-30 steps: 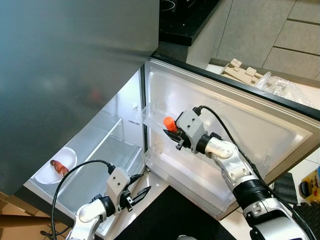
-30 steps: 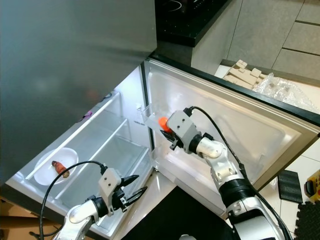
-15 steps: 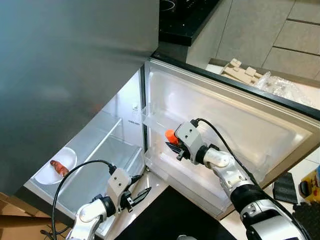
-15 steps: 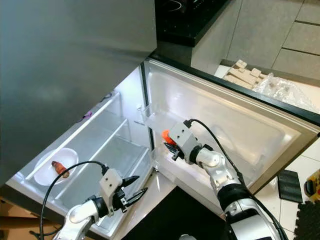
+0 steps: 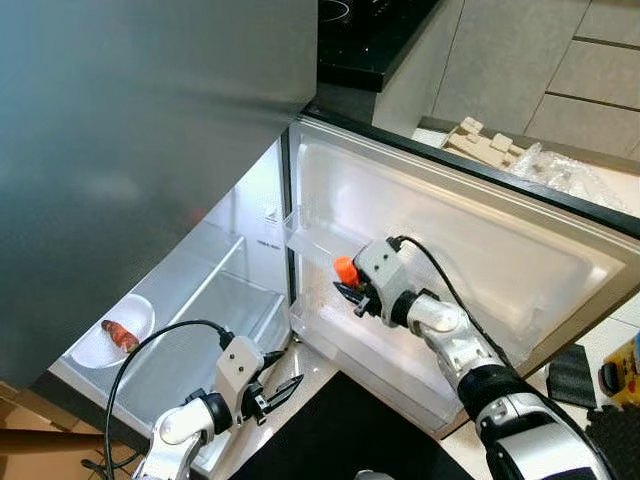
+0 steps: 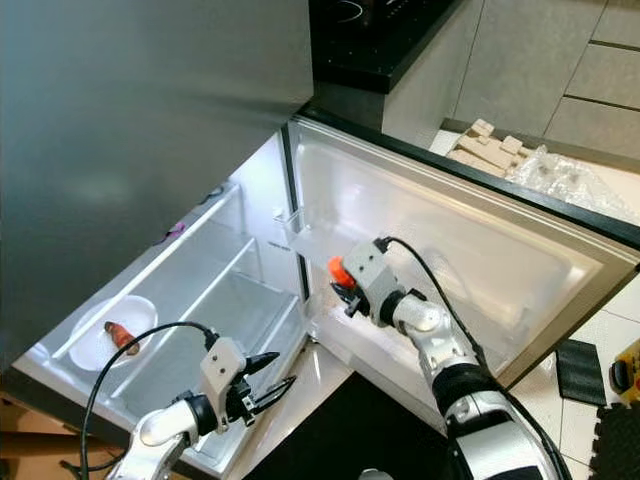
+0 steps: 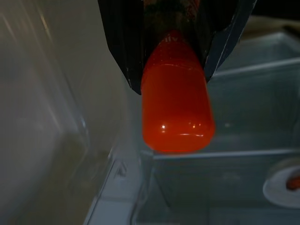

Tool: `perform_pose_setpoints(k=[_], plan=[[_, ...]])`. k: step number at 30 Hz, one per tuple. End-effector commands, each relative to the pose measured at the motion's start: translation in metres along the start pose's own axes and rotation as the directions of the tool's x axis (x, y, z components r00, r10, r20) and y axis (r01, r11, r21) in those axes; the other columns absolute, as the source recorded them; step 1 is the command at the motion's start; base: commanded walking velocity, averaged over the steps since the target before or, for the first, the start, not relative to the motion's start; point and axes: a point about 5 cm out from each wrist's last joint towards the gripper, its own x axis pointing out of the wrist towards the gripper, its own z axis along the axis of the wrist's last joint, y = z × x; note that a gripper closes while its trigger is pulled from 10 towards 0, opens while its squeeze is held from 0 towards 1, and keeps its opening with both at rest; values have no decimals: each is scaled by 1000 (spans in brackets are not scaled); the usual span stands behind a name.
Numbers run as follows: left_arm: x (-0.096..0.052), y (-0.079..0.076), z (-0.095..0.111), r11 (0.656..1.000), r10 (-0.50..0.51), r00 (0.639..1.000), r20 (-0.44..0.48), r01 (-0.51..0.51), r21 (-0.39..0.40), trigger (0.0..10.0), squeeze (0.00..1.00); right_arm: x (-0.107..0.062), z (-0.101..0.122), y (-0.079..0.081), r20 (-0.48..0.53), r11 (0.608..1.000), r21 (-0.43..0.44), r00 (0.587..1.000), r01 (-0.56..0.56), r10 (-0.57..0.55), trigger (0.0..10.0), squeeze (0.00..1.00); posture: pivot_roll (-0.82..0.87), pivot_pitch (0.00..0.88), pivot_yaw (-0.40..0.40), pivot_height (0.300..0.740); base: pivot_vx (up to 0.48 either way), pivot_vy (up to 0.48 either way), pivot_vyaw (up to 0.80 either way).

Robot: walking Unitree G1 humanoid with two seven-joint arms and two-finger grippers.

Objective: Restocking fridge

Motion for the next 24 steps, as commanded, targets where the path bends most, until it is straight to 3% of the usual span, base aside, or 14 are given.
perform_pose_setpoints(k=[1, 7, 14, 19, 21, 24], plan=[[-2, -1, -2, 1000, -14, 1000, -25, 14, 10, 10000, 0, -1, 4, -8, 22, 999, 29, 999, 27, -27, 10000, 0, -212, 108, 26, 740, 0, 0, 0], [1, 2, 1, 999, -29, 999, -24, 29, 17, 10000, 0, 2, 5, -5, 11, 1000, 11, 1000, -26, 26, 10000, 0, -226, 105, 51, 740, 0, 0, 0], [4, 6, 4, 999, -29, 999, -18, 30, 26, 10000, 0, 1, 6, -12, 4, 1000, -6, 1000, 6, -6, 10000, 0, -223, 102, 48, 740, 0, 0, 0], [3, 5, 4, 1000, -23, 1000, -14, 23, 21, 10000, 0, 0, 8, -16, 11, 999, 52, 1000, -14, 14, 10000, 0, -224, 100, 39, 740, 0, 0, 0], [2, 3, 2, 1000, -22, 1000, -16, 22, 17, 10000, 0, 1, 7, -10, 6, 989, 110, 995, -97, 97, 10000, 0, -223, 101, 36, 740, 0, 0, 0], [2, 2, 2, 1000, -22, 1000, -16, 22, 13, 10000, 0, 1, 5, -6, 0, 982, 128, 990, -138, 139, 10000, 0, -221, 101, 34, 740, 0, 0, 0]])
